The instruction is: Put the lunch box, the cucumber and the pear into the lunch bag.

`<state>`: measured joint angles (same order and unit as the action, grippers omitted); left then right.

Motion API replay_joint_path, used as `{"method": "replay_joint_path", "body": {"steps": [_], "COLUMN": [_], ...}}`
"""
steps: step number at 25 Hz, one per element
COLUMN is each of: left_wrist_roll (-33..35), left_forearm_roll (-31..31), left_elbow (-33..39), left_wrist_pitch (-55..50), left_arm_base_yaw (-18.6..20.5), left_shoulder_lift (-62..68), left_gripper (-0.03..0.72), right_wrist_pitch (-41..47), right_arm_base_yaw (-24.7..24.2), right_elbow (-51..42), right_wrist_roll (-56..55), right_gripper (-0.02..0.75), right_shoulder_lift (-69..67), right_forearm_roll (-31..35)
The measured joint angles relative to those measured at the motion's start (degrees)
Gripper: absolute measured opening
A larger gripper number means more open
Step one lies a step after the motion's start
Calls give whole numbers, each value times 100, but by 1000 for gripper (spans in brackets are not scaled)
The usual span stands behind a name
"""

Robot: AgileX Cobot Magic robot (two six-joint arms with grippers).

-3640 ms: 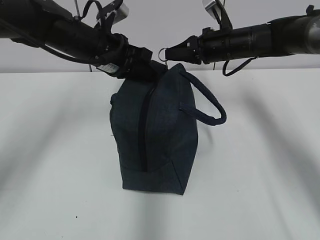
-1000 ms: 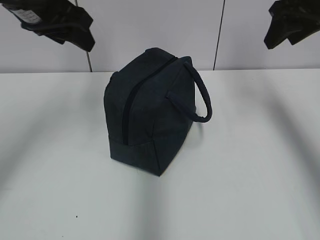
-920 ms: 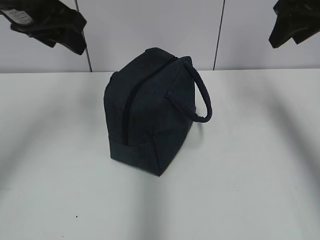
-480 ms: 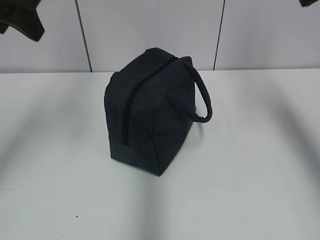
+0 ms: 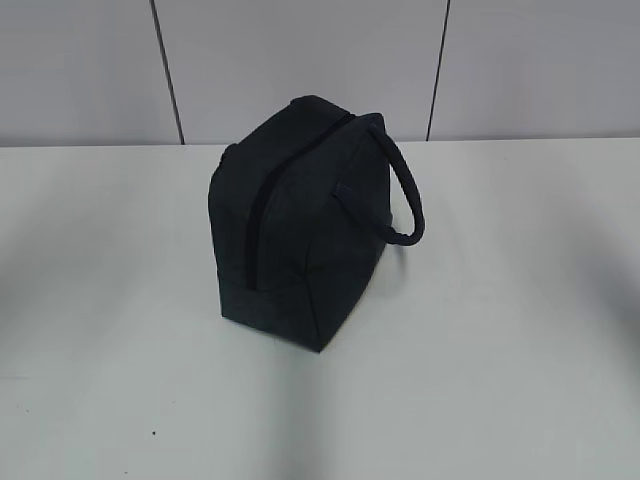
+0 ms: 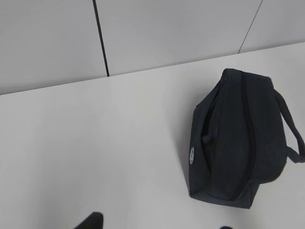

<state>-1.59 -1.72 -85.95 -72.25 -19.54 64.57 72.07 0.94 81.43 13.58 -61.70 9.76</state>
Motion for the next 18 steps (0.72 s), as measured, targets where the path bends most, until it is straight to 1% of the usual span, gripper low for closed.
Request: {"method": "replay_joint_path", "body": {"steps": [2, 5, 10, 12, 18], "left_wrist_roll": [-40, -52, -52, -52, -52], "left_forearm_roll": [4, 70, 304, 382, 414], "left_elbow": [311, 970, 2076, 2497, 3584], "left_wrist_pitch": [-15, -42, -8, 9, 1], "left_arm_base_yaw": [0, 0, 0, 0, -4], "left_shoulder_lift": [-425, -1171, -2536, -3158, -4968], "left_gripper": [432, 432, 432, 432, 432], "right_wrist_pitch": [12, 19, 45, 48, 62], "right_arm_base_yaw": [0, 0, 0, 0, 0], "right_elbow": [-519, -1183, -2046, -2340, -3098], "right_wrist_roll": [0, 0, 0, 0, 0], "right_gripper": [407, 422, 524, 543, 555], "right_shoulder_lift": [503, 1225, 2465, 2943, 4135], "right_forearm_roll": [0, -2, -115, -205, -264]}}
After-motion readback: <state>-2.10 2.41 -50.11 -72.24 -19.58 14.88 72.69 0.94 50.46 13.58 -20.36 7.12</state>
